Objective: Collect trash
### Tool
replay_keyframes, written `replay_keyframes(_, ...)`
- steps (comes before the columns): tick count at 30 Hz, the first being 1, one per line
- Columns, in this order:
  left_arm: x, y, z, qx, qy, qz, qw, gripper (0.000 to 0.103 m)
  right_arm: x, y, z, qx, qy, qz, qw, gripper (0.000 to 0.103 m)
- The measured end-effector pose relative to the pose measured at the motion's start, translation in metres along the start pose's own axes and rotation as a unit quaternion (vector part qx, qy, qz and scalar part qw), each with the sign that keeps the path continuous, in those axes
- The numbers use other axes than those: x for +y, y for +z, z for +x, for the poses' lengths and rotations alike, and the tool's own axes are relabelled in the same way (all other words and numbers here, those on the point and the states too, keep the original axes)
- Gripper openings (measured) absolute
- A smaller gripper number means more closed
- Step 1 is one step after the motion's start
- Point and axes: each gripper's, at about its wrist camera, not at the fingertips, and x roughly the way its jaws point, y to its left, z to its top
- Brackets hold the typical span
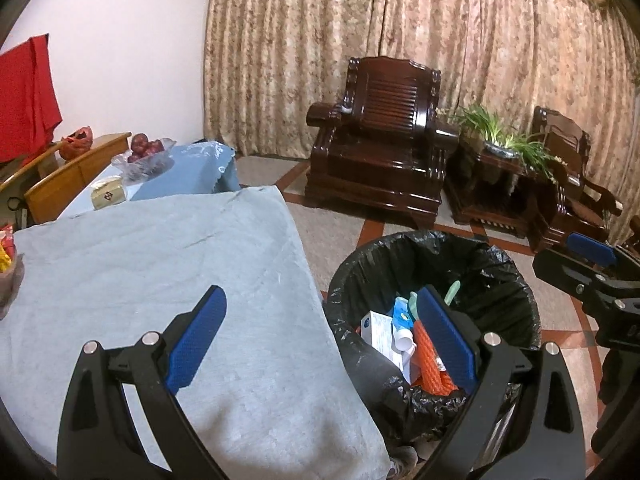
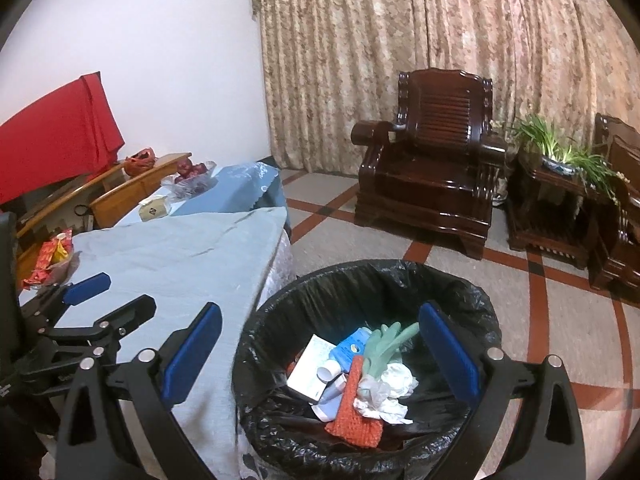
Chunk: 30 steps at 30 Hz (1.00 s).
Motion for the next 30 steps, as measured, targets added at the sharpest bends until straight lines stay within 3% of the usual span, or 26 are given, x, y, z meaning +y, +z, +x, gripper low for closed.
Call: replay_keyframes(30,0.001,0.003,-0.049,-0.046,0.008,0.001,0.9989,0.093,0.023,0.003,-0.030,-0.028,0.012,-0.025,0.999,0.097)
